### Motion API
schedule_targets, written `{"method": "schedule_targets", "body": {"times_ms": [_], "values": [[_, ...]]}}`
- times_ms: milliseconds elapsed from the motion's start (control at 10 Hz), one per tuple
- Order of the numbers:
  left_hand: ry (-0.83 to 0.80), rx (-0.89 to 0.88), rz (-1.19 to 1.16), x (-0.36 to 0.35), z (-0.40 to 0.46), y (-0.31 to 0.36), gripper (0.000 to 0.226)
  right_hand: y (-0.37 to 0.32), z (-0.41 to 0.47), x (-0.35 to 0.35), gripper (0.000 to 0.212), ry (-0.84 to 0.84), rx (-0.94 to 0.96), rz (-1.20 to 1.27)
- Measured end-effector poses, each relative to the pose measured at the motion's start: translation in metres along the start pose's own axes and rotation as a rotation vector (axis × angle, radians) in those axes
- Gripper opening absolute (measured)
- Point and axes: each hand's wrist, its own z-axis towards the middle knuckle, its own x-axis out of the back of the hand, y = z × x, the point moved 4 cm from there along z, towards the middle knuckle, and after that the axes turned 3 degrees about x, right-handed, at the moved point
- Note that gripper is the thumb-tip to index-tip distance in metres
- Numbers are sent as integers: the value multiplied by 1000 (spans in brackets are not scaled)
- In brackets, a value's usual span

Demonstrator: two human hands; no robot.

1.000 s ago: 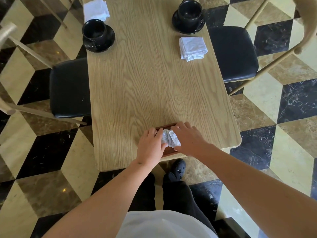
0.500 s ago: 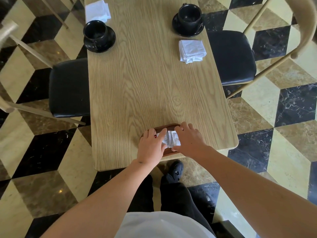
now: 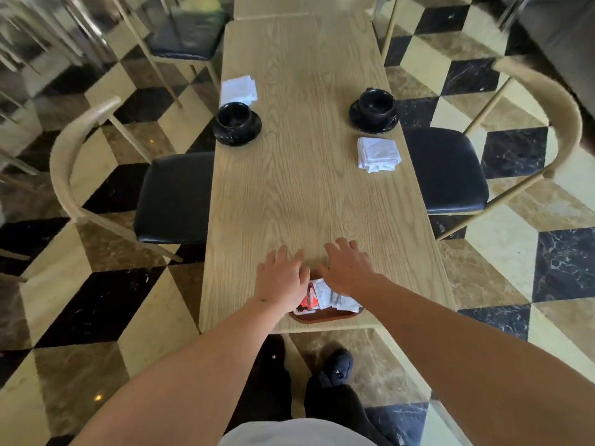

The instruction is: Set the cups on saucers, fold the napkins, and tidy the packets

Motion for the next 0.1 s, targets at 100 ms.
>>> {"method": "schedule_targets", "body": {"times_ms": [100], "values": [[-49, 15, -7, 43, 16, -2, 57, -13, 14, 42, 60, 6, -4, -10]]}}
